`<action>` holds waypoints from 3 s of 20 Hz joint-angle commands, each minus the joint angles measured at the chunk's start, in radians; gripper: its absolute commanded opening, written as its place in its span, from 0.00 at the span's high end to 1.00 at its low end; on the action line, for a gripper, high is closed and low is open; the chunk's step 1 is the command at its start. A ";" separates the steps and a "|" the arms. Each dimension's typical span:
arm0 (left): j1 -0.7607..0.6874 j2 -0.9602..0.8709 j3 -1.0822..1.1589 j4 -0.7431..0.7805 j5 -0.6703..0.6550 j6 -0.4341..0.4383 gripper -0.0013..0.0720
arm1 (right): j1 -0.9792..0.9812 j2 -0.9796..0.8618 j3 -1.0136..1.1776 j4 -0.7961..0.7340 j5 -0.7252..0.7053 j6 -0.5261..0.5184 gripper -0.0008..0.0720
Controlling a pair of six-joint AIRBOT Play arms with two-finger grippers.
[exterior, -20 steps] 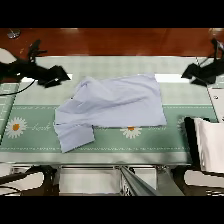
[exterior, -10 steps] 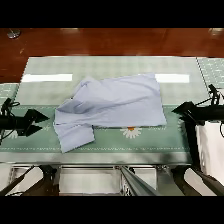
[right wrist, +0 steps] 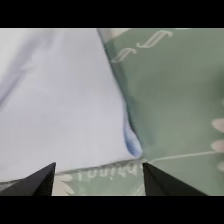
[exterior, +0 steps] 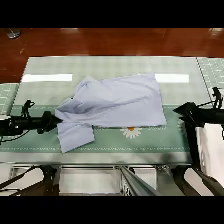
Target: Fold the shirts.
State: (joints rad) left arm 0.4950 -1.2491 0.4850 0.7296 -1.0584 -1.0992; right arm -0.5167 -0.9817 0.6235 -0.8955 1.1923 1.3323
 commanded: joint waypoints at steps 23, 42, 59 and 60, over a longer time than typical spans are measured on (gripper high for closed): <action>-0.080 0.181 0.727 -0.473 -0.127 0.057 0.96 | 0.424 -0.291 1.033 -0.120 0.023 0.188 0.97; -0.627 0.624 1.374 0.928 -0.524 -0.390 0.96 | 0.425 0.390 1.206 -0.505 0.347 0.238 0.97; -0.590 -0.277 0.985 0.865 0.198 -0.811 0.96 | 0.424 -0.576 0.835 -0.167 -0.317 0.092 0.97; -0.575 -0.320 1.017 0.819 0.198 -0.810 0.96 | 0.424 -0.650 0.916 -0.168 -0.296 0.109 0.97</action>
State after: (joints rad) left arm -0.1059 -1.4117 1.4410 1.6283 -0.9546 -1.8244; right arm -0.0929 -1.4040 1.3769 -1.0992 0.9390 1.4330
